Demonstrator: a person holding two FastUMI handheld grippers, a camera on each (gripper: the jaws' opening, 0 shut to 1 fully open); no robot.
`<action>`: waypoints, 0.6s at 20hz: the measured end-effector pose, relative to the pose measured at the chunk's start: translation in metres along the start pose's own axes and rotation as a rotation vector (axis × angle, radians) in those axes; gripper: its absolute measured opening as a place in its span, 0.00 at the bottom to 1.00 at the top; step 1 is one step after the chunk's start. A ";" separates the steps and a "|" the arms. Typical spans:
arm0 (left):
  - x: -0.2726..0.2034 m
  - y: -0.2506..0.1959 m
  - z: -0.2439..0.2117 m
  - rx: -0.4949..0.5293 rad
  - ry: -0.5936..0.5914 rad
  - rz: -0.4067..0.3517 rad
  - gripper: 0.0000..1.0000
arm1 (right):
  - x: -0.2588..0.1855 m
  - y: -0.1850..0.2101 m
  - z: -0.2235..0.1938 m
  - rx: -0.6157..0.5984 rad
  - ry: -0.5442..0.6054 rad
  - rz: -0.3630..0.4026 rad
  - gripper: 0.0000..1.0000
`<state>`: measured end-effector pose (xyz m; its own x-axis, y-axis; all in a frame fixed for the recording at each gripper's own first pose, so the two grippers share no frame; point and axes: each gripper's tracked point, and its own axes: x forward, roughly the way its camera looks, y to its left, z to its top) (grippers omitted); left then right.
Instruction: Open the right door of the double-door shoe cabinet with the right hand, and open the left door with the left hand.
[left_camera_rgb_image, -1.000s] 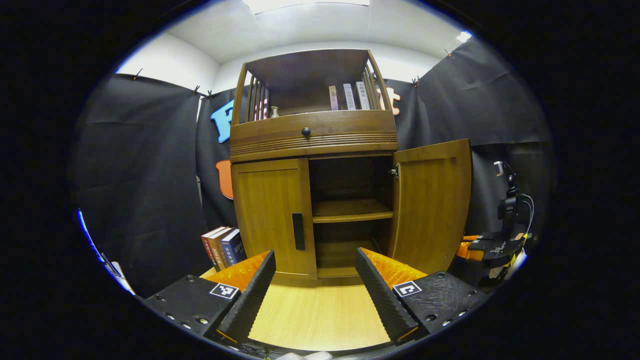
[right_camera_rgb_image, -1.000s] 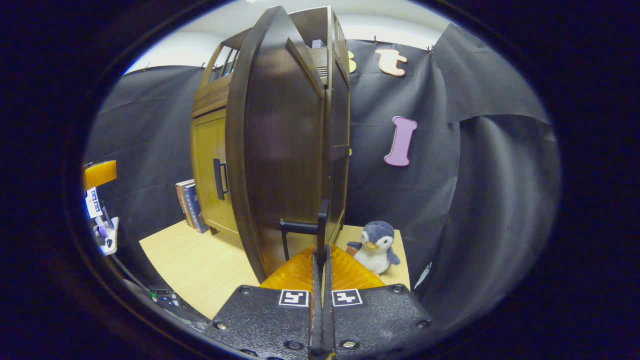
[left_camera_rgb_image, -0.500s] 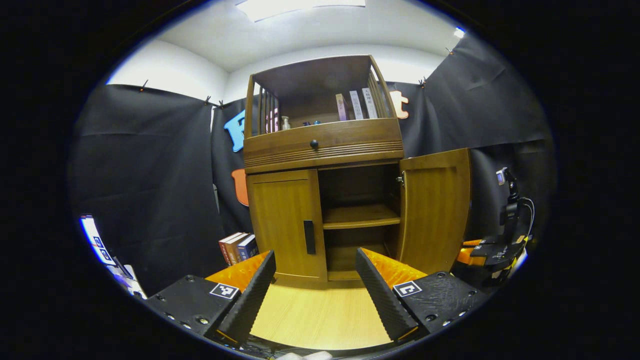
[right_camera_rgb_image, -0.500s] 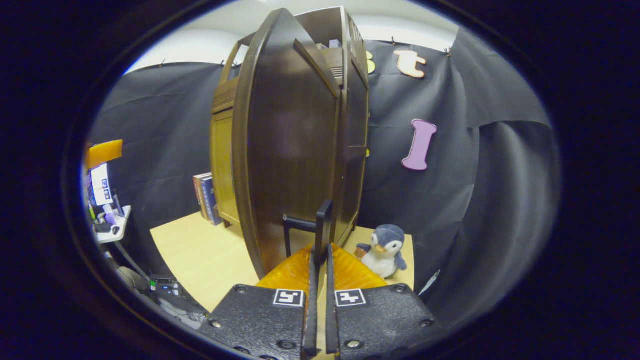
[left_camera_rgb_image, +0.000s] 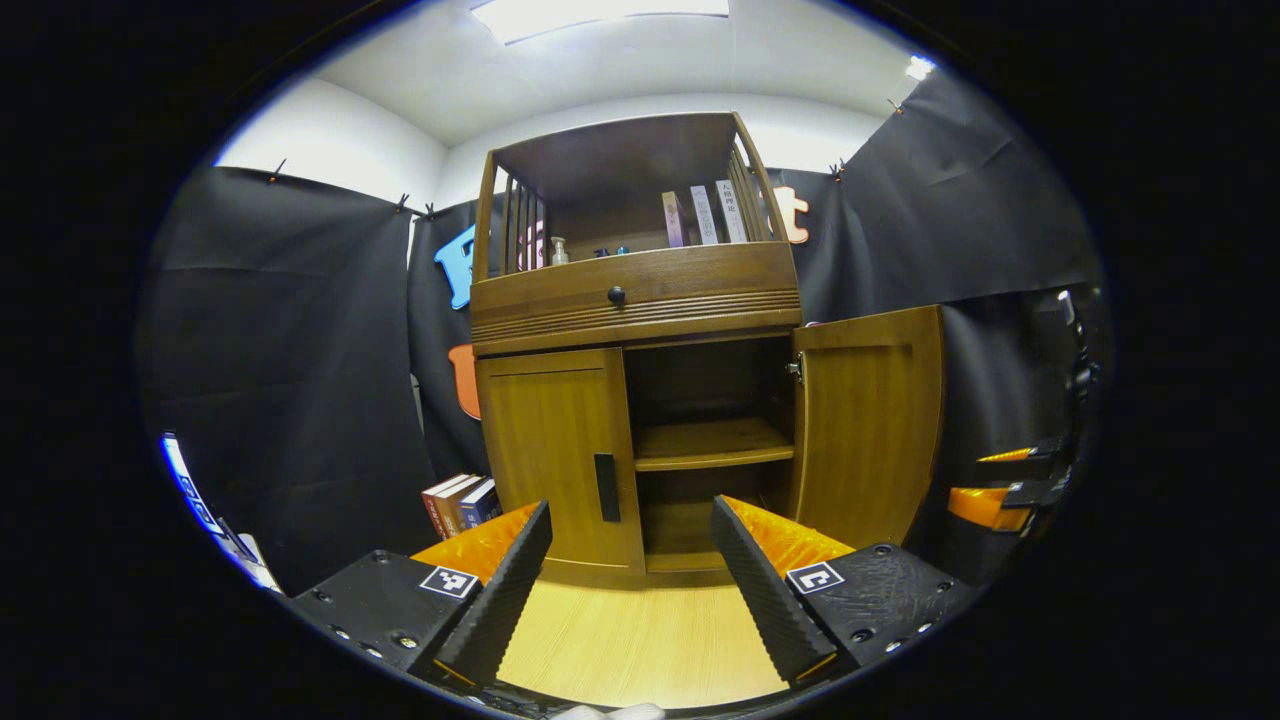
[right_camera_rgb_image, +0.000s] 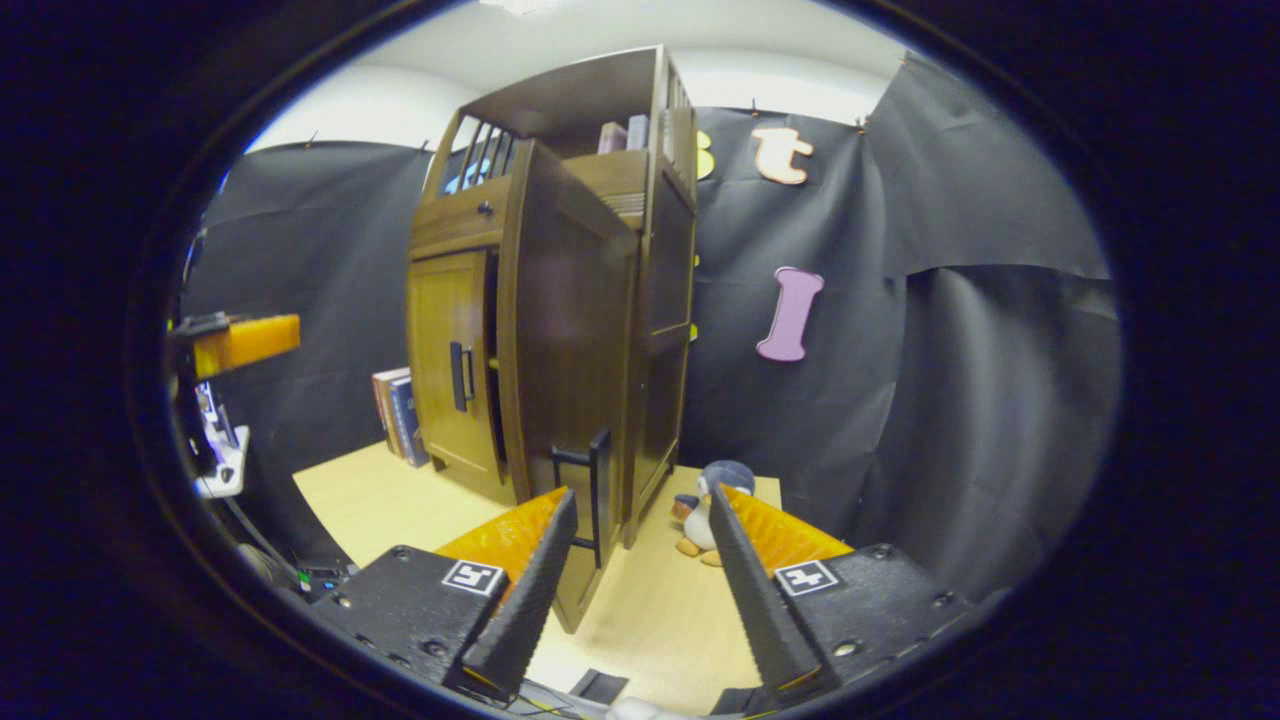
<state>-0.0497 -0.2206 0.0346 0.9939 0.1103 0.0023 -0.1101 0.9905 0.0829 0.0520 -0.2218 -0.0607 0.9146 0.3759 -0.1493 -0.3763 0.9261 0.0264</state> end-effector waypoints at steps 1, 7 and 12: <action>0.004 0.001 0.000 0.002 -0.001 -0.008 0.96 | -0.008 0.002 0.009 0.000 -0.019 -0.020 0.88; 0.032 0.029 0.000 -0.009 -0.021 -0.071 0.96 | -0.020 0.047 0.049 0.030 -0.111 -0.158 0.95; 0.068 0.076 0.000 -0.004 -0.040 -0.120 0.96 | -0.007 0.098 0.064 0.127 -0.125 -0.253 0.95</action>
<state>0.0094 -0.1380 0.0408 0.9994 -0.0128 0.0325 0.0102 0.9967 0.0811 0.0180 -0.1312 0.0061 0.9909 0.1267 -0.0445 -0.1201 0.9844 0.1282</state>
